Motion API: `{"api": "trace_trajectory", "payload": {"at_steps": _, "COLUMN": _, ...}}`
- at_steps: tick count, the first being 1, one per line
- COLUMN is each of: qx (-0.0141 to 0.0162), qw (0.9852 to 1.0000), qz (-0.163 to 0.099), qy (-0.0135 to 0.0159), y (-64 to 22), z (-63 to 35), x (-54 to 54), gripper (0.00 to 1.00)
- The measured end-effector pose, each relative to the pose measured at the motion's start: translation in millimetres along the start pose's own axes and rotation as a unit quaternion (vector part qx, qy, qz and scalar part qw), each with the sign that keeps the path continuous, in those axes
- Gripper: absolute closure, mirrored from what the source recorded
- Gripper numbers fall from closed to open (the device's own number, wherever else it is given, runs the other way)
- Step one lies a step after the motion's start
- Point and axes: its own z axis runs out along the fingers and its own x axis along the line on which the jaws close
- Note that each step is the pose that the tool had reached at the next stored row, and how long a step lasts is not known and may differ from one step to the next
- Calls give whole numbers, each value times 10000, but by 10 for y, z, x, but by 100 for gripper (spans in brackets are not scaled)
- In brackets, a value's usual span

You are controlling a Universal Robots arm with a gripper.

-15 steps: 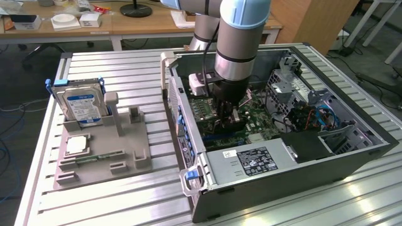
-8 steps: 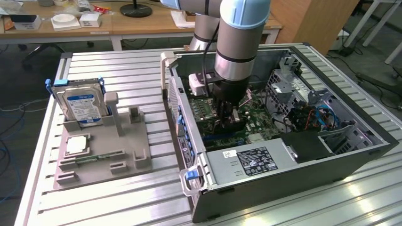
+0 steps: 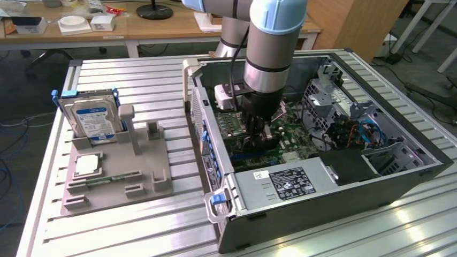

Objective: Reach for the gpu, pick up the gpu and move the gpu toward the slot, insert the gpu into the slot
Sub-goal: 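Insert the gpu into the slot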

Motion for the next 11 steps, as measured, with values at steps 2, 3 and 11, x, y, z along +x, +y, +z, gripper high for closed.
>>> {"api": "trace_trajectory", "payload": {"at_steps": 2, "qx": 0, "qw": 10000, "qz": 0, "qy": -1, "y": 0, "z": 6, "x": 0, "gripper": 74}}
{"api": "trace_trajectory", "payload": {"at_steps": 3, "qx": 0, "qw": 10000, "qz": 0, "qy": -1, "y": 0, "z": 9, "x": 0, "gripper": 74}}
{"api": "trace_trajectory", "payload": {"at_steps": 11, "qx": 1, "qw": 10000, "qz": 0, "qy": -2, "y": 0, "z": 16, "x": 0, "gripper": 74}}
